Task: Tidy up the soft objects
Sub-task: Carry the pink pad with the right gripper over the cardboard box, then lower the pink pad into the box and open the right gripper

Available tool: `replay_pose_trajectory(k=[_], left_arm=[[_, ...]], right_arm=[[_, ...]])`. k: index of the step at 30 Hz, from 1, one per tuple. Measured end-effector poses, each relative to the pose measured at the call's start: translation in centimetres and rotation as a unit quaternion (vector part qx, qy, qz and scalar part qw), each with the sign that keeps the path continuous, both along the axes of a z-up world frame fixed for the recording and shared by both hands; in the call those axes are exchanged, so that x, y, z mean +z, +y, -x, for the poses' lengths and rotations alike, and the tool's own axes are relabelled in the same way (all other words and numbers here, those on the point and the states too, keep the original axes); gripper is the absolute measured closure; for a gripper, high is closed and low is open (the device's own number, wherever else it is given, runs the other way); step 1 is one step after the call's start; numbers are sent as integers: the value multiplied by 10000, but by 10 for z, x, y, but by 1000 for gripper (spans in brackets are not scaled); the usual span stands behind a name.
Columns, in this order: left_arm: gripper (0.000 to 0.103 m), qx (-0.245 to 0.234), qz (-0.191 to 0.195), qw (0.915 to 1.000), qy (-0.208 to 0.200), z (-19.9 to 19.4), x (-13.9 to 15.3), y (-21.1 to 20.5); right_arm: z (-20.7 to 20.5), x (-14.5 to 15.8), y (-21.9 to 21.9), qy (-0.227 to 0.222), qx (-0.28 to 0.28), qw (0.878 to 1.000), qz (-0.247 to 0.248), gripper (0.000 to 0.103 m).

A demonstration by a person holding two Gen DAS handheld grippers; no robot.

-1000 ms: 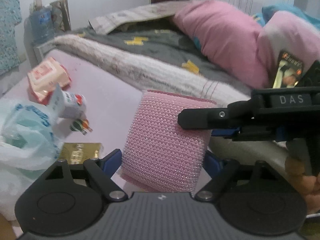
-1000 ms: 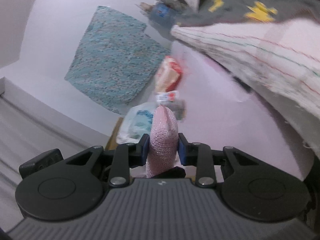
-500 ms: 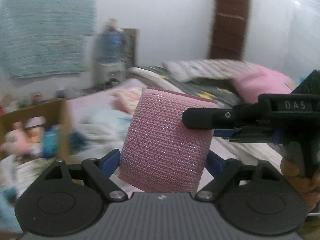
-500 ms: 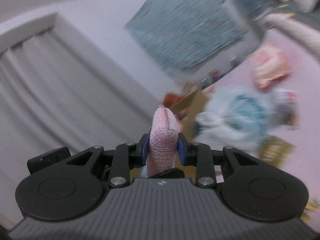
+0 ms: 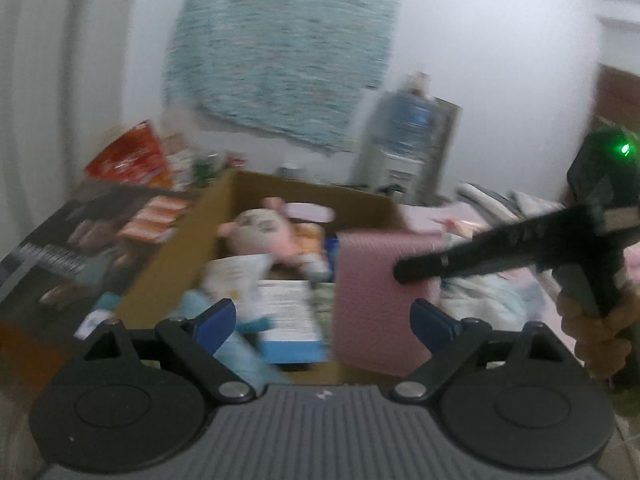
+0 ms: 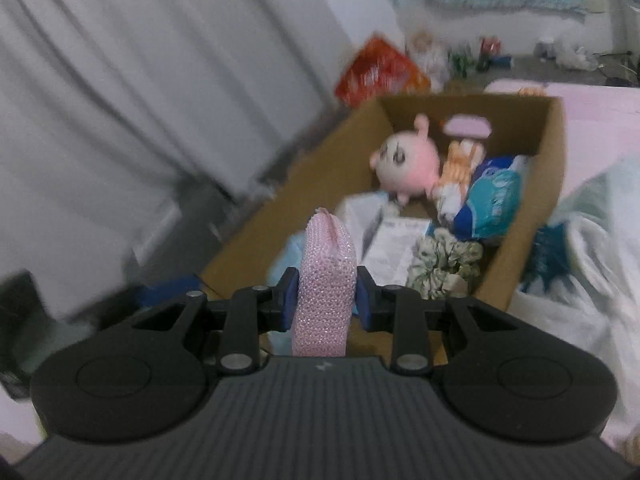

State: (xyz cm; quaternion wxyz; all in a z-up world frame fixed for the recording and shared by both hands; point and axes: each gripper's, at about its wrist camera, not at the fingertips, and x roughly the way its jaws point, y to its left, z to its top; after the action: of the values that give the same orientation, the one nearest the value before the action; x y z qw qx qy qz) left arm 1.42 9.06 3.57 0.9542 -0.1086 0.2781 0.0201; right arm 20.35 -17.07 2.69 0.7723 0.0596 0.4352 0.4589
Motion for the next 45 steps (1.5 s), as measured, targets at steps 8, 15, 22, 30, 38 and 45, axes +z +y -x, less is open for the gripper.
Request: replay_pose_trajectory(k=[8,15,22,30,38,45], left_arm=[[8,436,188,9989,24,14,-7,52],[8,343,292,9990,45,15,-17,62],[8,264,363,9990,43,13,-22,63],[8,267,398,9988,91,13,-24,63],[8,273,353,9990,67,14,-20,61],[8,242,316,9992,43,15,-17,58]], right_arm=[[-23,-50,82,722,851,9873,1132,72],[-24,-61,100,159,601,9760,2088,38],[-34,-46,87,-120,140,9801,1976,38],[-51,-76,111,-26,235,9719,2341,57],[-42,-91,114,498,553,9725,2206,60],[-41,-55,83,309,197,9899,1368,57]])
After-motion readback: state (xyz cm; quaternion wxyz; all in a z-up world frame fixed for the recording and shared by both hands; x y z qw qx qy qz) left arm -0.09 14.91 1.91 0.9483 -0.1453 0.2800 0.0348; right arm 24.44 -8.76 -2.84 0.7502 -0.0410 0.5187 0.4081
